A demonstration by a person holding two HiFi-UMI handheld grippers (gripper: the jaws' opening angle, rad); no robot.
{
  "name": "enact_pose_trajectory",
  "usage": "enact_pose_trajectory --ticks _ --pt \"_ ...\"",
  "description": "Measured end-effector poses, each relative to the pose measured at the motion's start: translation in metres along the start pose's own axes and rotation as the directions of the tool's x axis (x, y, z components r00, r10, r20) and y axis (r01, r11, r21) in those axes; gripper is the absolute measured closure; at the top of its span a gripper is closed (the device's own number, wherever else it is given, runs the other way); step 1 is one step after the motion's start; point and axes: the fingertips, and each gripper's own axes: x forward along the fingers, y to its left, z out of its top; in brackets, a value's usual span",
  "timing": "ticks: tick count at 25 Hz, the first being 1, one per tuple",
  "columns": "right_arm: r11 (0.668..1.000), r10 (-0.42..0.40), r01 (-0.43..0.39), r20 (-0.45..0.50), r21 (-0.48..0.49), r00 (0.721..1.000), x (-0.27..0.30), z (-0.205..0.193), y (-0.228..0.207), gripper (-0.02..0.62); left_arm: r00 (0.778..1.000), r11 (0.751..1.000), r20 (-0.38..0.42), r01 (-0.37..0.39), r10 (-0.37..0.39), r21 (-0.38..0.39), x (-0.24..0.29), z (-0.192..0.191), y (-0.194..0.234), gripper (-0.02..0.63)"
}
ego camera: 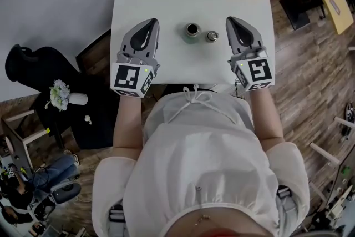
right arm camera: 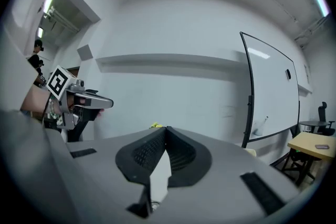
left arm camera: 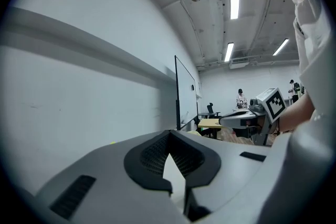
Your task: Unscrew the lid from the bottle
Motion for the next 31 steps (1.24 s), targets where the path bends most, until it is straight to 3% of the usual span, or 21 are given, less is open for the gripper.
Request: enact_pose_trajectory --ticks 31 --pt "1.0 0.017 -0.018 0.037 0.017 0.999 -0.017 0.011 0.008 0.594 0.999 0.998 -0.011 -0.035 0.036 0.049 -0.007 0.0 -0.006 0.586"
